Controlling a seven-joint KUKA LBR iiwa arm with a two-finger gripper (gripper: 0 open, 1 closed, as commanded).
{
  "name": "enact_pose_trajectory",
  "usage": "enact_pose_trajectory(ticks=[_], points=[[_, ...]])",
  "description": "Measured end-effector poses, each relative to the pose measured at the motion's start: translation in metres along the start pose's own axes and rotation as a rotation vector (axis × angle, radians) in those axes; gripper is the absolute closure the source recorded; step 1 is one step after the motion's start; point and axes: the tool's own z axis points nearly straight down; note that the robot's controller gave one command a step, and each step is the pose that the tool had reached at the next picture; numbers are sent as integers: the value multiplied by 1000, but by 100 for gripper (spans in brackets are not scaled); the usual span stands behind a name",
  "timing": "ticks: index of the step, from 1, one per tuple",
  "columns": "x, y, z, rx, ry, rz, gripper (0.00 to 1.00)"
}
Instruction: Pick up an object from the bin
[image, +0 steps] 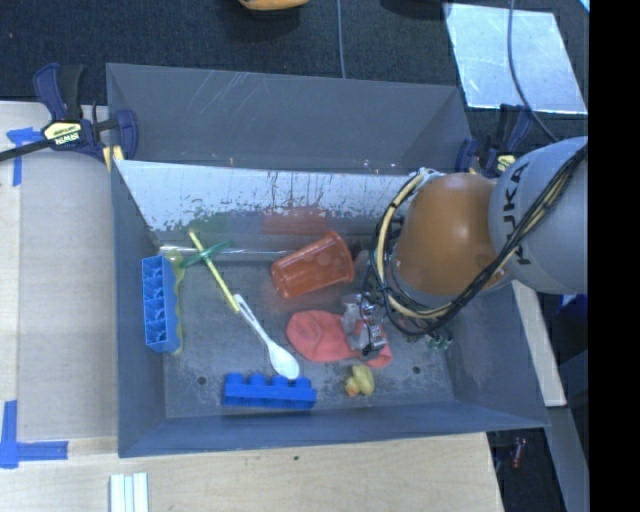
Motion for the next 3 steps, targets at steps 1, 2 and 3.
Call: enact_pose_trajectory(ticks=[1, 2, 3], points=[[1, 2, 19, 1, -13, -79, 0], [4, 2, 21, 0, -4, -78, 100], [4, 2, 21, 0, -4, -78, 100]])
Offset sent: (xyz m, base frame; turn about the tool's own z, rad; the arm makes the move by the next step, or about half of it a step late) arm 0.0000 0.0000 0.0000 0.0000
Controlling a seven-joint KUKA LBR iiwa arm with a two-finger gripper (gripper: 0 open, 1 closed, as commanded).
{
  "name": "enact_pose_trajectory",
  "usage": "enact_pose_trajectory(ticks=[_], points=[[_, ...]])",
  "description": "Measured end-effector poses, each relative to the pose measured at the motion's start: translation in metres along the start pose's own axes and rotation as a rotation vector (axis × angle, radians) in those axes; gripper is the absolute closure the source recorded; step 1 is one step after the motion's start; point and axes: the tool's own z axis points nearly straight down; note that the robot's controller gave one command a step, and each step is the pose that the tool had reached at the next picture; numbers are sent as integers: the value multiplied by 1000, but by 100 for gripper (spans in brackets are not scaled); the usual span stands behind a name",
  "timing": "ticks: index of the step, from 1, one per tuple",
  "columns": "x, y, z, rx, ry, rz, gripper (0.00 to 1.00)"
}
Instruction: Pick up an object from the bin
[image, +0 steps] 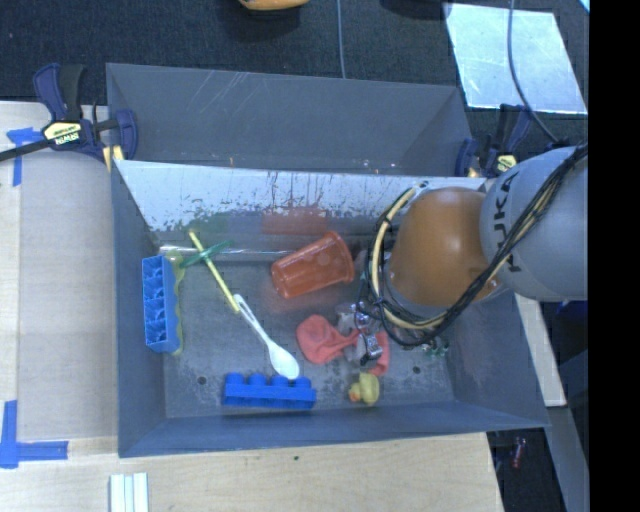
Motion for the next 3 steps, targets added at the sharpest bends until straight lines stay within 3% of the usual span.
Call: enact_pose_trajectory(ticks=[1, 2, 3], points=[[6, -1, -63, -2, 8, 7, 100], [-18, -2, -95, 0, -3, -13, 100], [-2, -5, -170, -1, 5, -9, 100]])
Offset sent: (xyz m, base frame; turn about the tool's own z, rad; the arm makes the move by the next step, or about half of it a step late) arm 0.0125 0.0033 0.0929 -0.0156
